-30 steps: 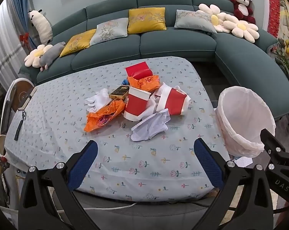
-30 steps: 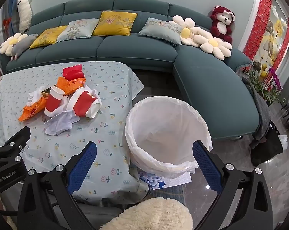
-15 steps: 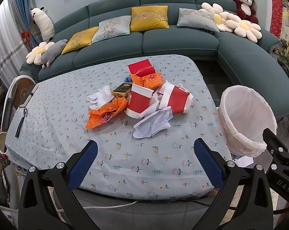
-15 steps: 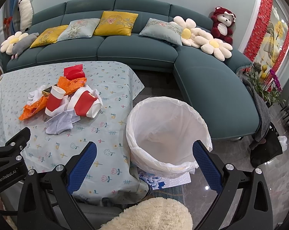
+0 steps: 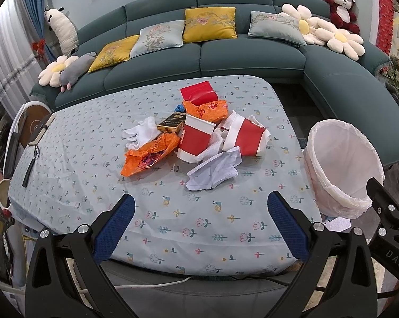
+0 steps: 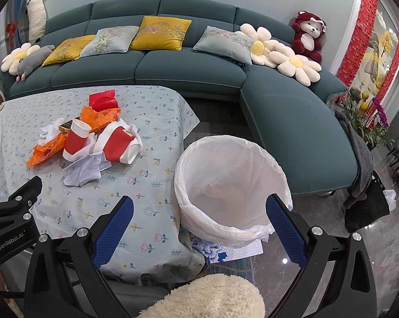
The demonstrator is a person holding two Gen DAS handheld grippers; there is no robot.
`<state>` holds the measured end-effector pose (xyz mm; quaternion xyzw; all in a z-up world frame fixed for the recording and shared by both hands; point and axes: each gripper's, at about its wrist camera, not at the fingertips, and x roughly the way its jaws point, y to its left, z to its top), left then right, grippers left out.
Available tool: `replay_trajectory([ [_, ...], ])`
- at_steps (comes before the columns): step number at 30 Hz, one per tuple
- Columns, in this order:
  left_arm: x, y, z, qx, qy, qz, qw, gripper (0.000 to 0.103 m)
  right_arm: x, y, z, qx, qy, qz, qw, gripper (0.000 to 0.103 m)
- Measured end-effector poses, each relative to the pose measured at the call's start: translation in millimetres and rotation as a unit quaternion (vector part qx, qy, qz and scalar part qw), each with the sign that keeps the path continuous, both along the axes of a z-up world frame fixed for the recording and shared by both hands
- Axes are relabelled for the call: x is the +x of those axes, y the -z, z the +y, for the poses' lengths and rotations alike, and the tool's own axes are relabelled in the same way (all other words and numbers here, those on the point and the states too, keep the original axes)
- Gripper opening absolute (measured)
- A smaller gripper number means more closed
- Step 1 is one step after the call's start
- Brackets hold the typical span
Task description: Collect trash
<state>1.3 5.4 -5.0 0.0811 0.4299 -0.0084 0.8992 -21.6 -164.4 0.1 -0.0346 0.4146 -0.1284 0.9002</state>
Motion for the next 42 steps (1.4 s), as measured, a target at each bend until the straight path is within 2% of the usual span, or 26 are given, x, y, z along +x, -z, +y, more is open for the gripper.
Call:
replay_trajectory([
  [42,-0.9,-0.5,-7.8,0.002,0.009,-0.001,1.0,0.091,1.1,-0.8,0.2,-0.001,0.0,-0.002,1.0,0.096],
])
